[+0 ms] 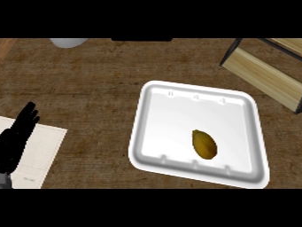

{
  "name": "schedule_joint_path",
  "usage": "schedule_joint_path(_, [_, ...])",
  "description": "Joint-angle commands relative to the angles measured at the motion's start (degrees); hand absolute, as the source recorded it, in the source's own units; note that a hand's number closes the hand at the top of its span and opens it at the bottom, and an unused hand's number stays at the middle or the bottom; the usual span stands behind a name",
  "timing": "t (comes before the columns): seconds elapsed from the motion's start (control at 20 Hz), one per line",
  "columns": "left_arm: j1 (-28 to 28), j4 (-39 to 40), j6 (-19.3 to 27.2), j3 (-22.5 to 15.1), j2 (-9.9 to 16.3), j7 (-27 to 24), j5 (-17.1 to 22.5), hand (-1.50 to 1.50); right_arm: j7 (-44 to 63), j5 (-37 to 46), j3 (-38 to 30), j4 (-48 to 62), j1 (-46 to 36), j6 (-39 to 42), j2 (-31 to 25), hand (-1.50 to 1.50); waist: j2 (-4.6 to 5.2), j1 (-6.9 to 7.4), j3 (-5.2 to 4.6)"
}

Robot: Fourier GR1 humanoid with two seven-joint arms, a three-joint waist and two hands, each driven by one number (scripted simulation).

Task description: Pick the eggplant from the tray and place it in the tiered shelf

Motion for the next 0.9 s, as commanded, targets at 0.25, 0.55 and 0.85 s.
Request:
schedule_joint_path(0.25, [-1.45,2.33,0.55,-0.42,-0.90,-0.87,-1.64,0.00,-6.13,4.20,-1.63,16.52,0.08,-7.00,-6.91,1.50,0.37,0.28,0.03])
schedule_joint_path(0.55, [-1.71,-2.83,-0.66,1.07,0.36,3.95,0.64,0.00,-8.19,4.68,-2.62,23.26,-1.57,-12.57,-8.35,1.50,0.19,0.39,0.06])
schedule_joint_path(0.85, [-1.87,1.93,-0.14,-0.15,-1.26,-1.08,-2.05,0.00,-13.51,2.53,-6.24,34.87,-3.21,-18.89,-10.99,1.50,0.32,0.53,0.04])
